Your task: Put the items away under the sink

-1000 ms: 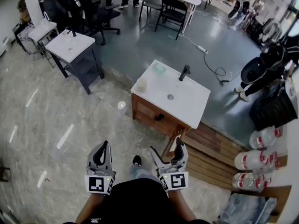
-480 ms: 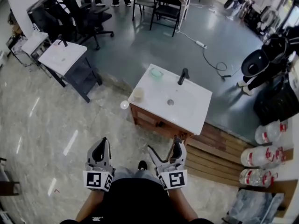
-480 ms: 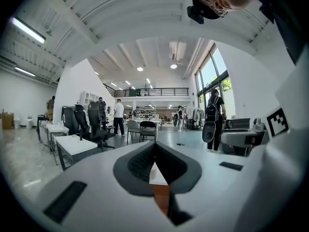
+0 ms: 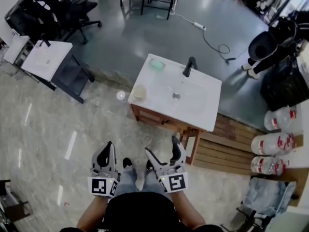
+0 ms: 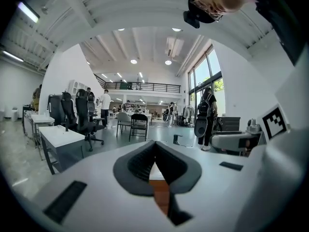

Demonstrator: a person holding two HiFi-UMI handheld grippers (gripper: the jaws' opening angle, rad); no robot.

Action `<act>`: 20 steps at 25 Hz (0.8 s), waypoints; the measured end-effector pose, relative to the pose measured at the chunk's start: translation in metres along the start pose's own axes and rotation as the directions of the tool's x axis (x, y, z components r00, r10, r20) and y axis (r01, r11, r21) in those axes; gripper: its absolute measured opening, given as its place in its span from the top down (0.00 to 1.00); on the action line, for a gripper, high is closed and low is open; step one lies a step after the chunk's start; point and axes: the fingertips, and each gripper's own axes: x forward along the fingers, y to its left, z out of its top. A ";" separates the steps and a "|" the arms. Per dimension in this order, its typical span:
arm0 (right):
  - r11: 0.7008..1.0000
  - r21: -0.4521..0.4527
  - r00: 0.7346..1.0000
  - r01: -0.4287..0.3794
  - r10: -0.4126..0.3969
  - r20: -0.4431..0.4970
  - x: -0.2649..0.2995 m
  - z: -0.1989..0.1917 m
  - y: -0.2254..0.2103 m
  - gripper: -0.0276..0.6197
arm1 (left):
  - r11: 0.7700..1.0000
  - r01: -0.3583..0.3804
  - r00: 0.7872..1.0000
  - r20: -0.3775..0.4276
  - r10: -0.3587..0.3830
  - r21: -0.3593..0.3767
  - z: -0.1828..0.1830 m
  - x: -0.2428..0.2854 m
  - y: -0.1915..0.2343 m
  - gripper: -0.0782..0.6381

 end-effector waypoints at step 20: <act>0.999 -0.009 0.995 -0.037 0.036 -0.097 0.204 -0.233 -0.009 0.29 | 0.999 -0.040 0.998 -0.058 0.038 -0.034 -0.209 0.076 0.095 0.88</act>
